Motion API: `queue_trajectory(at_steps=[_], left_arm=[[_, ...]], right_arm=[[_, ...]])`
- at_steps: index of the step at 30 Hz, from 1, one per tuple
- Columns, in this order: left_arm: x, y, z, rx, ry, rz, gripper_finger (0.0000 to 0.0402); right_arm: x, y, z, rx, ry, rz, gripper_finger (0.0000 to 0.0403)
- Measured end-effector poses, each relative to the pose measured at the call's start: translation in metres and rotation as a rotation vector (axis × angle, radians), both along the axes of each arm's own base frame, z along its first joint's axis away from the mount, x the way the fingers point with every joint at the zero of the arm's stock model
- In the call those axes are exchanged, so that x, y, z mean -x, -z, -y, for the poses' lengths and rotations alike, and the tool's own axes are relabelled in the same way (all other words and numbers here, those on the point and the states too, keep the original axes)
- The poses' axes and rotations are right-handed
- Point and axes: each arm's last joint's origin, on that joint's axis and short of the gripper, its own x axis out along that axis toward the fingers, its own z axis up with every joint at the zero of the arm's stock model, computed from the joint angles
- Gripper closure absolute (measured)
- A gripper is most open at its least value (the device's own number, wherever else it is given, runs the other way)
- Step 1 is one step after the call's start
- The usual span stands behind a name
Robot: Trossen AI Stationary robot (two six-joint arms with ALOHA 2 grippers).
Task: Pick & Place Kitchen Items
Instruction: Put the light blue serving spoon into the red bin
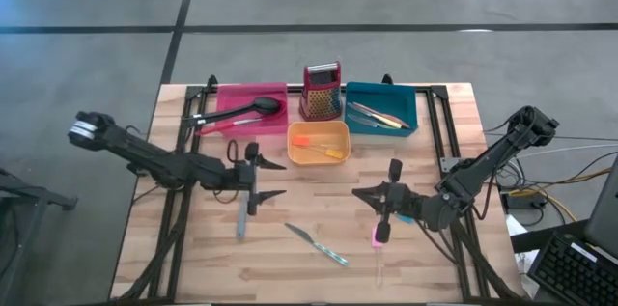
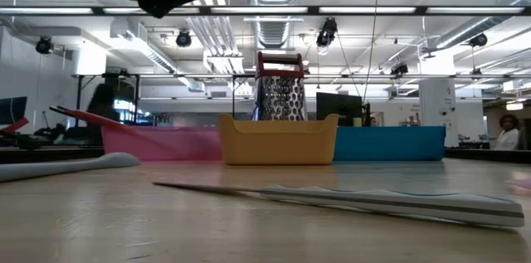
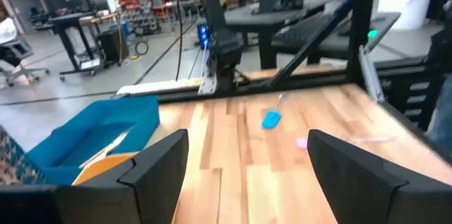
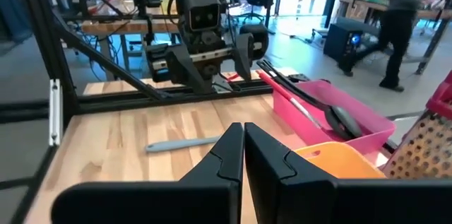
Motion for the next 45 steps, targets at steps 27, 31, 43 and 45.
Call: queue_trajectory(at_steps=[27, 31, 43, 45], left_arm=[[-0.018, -0.027, 0.060, -0.242, 0.064, -0.007, 0.0108], [-0.018, -0.027, 0.060, -0.241, 0.051, -0.009, 0.0108], [-0.016, -0.023, 0.063, -0.283, 0.070, -0.072, 0.0162], [-0.016, -0.023, 0.064, -0.290, 0.074, -0.080, 0.0189]], right_arm=[[0.000, 0.000, 0.000, 0.049, -0.009, -0.014, 0.0394], [0.000, 0.000, 0.000, 0.049, -0.009, -0.014, 0.0394], [0.000, 0.000, 0.000, 0.049, -0.009, -0.014, 0.0394], [0.000, 0.000, 0.000, 0.049, -0.009, -0.014, 0.0394]])
